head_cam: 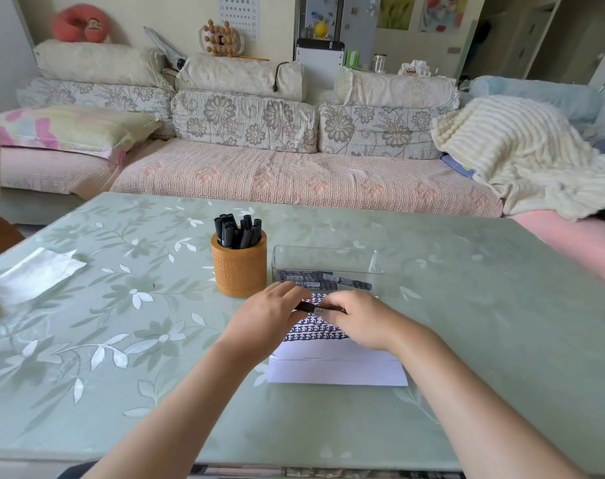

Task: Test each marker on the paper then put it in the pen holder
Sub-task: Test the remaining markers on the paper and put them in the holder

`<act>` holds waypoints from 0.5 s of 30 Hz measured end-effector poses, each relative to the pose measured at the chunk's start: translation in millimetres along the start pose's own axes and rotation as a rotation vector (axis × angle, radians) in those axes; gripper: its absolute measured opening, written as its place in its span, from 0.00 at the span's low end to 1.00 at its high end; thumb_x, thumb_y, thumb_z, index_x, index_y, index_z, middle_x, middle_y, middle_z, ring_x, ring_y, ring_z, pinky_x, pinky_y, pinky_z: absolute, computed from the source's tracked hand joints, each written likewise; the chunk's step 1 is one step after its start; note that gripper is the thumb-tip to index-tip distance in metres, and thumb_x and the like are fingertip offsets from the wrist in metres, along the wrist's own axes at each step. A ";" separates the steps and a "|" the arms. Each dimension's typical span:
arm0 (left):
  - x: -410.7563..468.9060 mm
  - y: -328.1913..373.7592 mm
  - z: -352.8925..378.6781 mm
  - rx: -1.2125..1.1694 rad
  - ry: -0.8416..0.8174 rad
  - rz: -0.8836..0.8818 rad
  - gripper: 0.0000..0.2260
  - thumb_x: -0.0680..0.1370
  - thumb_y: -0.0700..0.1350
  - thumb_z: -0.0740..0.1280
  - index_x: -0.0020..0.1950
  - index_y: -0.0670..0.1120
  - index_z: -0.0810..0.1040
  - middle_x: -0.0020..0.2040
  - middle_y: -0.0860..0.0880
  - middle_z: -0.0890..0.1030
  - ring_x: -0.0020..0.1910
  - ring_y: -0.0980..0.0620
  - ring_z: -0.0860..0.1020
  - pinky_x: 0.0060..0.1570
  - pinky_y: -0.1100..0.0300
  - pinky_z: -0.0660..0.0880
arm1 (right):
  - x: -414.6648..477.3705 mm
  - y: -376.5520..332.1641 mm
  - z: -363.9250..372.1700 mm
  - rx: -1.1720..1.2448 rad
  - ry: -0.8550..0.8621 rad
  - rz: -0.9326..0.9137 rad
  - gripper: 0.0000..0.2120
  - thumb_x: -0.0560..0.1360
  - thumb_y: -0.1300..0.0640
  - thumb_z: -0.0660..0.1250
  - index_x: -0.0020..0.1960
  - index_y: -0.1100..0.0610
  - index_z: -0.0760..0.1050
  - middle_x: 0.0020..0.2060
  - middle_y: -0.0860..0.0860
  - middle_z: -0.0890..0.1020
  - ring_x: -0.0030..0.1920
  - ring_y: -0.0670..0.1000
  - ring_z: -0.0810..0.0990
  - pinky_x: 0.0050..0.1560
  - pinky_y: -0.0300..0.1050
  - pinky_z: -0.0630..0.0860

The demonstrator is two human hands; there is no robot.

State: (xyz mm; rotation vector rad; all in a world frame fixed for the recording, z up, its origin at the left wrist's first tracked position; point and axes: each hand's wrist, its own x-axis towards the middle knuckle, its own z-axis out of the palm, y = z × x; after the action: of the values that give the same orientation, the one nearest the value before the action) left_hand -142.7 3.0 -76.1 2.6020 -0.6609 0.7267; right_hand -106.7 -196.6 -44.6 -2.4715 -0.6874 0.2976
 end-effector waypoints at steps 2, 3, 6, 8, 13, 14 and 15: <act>1.1 1.2 0.8 0.004 -0.012 0.014 0.06 0.75 0.45 0.71 0.50 0.47 0.79 0.41 0.53 0.78 0.41 0.51 0.77 0.37 0.63 0.69 | -2.8 4.1 -2.1 -0.033 0.004 -0.007 0.12 0.80 0.48 0.62 0.40 0.50 0.74 0.31 0.46 0.74 0.32 0.46 0.70 0.36 0.45 0.66; 1.5 1.7 1.8 0.004 -0.017 0.024 0.05 0.75 0.45 0.71 0.49 0.47 0.80 0.40 0.53 0.78 0.40 0.51 0.76 0.36 0.63 0.69 | -4.0 5.6 -2.6 -0.053 0.008 -0.009 0.12 0.80 0.49 0.62 0.39 0.51 0.74 0.30 0.46 0.74 0.31 0.46 0.70 0.36 0.45 0.66; 4.1 1.0 7.2 0.007 -0.057 0.014 0.04 0.77 0.47 0.69 0.47 0.47 0.80 0.38 0.53 0.76 0.39 0.51 0.75 0.34 0.60 0.70 | -5.7 12.6 -3.7 -0.091 0.031 -0.049 0.10 0.80 0.51 0.63 0.42 0.52 0.76 0.31 0.47 0.74 0.33 0.47 0.71 0.38 0.46 0.68; 7.2 0.3 9.9 -0.023 -0.101 -0.019 0.06 0.79 0.47 0.67 0.48 0.46 0.79 0.38 0.52 0.75 0.38 0.51 0.73 0.33 0.60 0.68 | -4.3 19.7 -3.2 -0.153 0.073 -0.105 0.07 0.80 0.51 0.63 0.50 0.50 0.80 0.36 0.48 0.76 0.40 0.50 0.74 0.43 0.48 0.70; 15.9 5.1 13.6 -0.229 -0.285 -0.220 0.11 0.81 0.47 0.63 0.42 0.44 0.78 0.34 0.52 0.76 0.30 0.57 0.70 0.31 0.61 0.64 | -1.1 34.9 -3.3 -0.360 0.299 -0.355 0.10 0.75 0.56 0.70 0.56 0.51 0.83 0.39 0.48 0.80 0.40 0.52 0.72 0.41 0.44 0.72; 16.4 4.2 14.5 -0.265 -0.297 -0.239 0.11 0.81 0.47 0.63 0.40 0.45 0.78 0.33 0.53 0.77 0.29 0.58 0.71 0.31 0.60 0.65 | -1.1 37.3 -3.9 -0.399 0.332 -0.394 0.09 0.74 0.57 0.71 0.54 0.51 0.83 0.37 0.48 0.79 0.39 0.51 0.70 0.39 0.43 0.70; 16.6 3.0 15.2 -0.267 -0.288 -0.230 0.11 0.80 0.47 0.64 0.40 0.45 0.77 0.33 0.53 0.76 0.29 0.57 0.71 0.32 0.59 0.66 | -1.7 38.5 -4.5 -0.421 0.354 -0.405 0.09 0.73 0.57 0.71 0.53 0.51 0.83 0.37 0.47 0.79 0.38 0.50 0.69 0.38 0.42 0.69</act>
State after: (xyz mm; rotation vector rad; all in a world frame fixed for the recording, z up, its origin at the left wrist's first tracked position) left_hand -125.8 -11.9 -78.4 2.4945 -0.4868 0.1802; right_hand -90.8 -227.2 -62.4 -2.5822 -1.1541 -0.4710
